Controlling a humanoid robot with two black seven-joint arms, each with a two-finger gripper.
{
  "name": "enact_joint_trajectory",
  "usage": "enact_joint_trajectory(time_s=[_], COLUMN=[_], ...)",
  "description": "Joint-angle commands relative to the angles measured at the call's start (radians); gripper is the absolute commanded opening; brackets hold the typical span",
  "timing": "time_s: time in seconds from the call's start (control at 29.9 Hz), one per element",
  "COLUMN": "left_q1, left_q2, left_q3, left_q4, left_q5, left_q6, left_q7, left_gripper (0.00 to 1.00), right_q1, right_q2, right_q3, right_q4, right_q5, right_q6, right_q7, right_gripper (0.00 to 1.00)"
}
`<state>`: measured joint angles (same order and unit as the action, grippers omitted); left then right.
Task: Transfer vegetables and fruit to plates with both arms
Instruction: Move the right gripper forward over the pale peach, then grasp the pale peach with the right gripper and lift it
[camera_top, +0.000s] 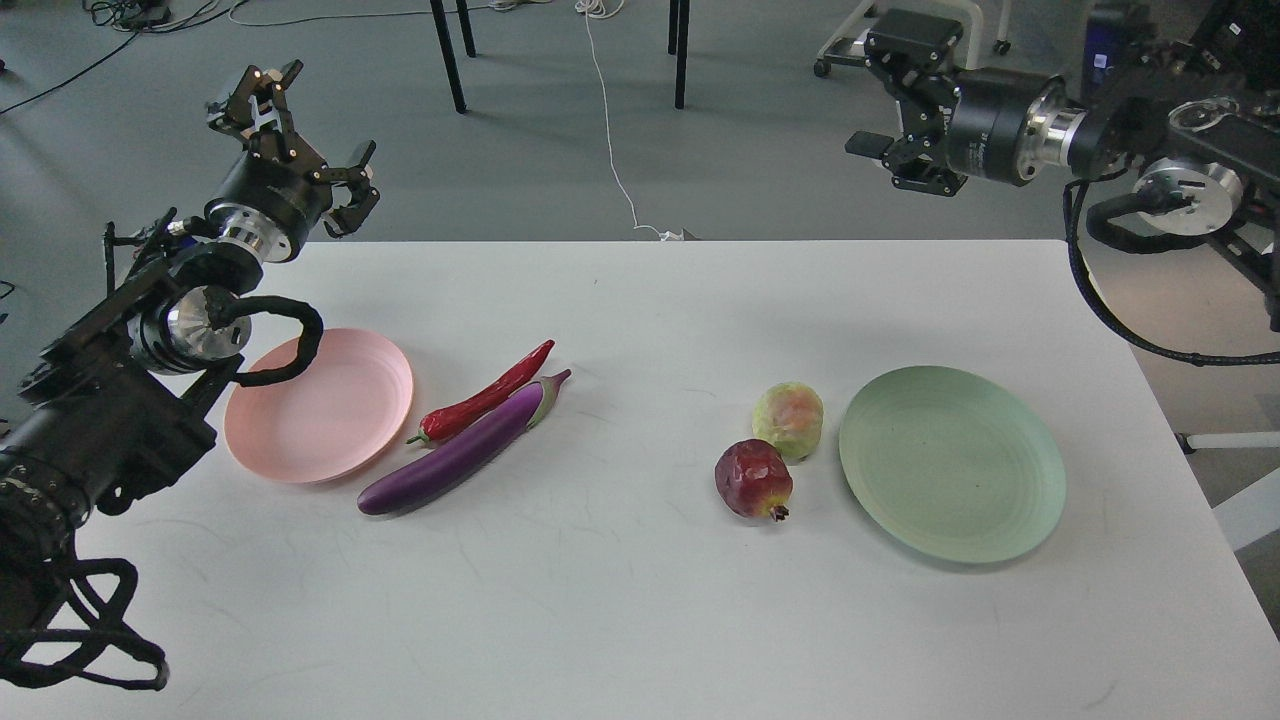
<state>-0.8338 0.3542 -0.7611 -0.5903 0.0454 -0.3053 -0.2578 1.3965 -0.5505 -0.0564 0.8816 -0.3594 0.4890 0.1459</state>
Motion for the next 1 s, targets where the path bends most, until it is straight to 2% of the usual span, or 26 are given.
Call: enact_joint_trajectory(time_s=[0.0, 0.2, 0.37, 0.63, 0.97], left_q1=[-0.002, -0.001, 0.001, 0.005, 0.004], left_q2=[0.006, 0.009, 0.009, 0.012, 0.014], left_q3=[-0.001, 0.0, 0.0, 0.002, 0.002], left_q4=[-0.002, -0.002, -0.002, 0.0, 0.0], left_q5=[-0.001, 0.001, 0.001, 0.002, 0.004], left_q6=[-0.005, -0.011, -0.009, -0.011, -0.009], left_q7=[0.0, -0.001, 0.002, 0.002, 0.0], left_gripper=[0.98, 0.98, 0.98, 0.98, 0.98], right_q1=[0.107, 0.157, 0.151, 0.043, 0.018], right_q2=[0.015, 0.089, 0.153, 0.311, 0.33], right_q3=[-0.164, -0.345, -0.456, -0.543, -0.548], right_q4=[0.065, 0.122, 0.134, -0.026, -0.033], right_q5=[-0.124, -0.404, -0.61, -0.624, -0.621], right_q6=[0.0, 0.0, 0.0, -0.053, -0.052], right_q7=[0.0, 0.014, 0.089, 0.086, 0.086], right_gripper=[0.99, 0.99, 0.98, 0.95, 0.95])
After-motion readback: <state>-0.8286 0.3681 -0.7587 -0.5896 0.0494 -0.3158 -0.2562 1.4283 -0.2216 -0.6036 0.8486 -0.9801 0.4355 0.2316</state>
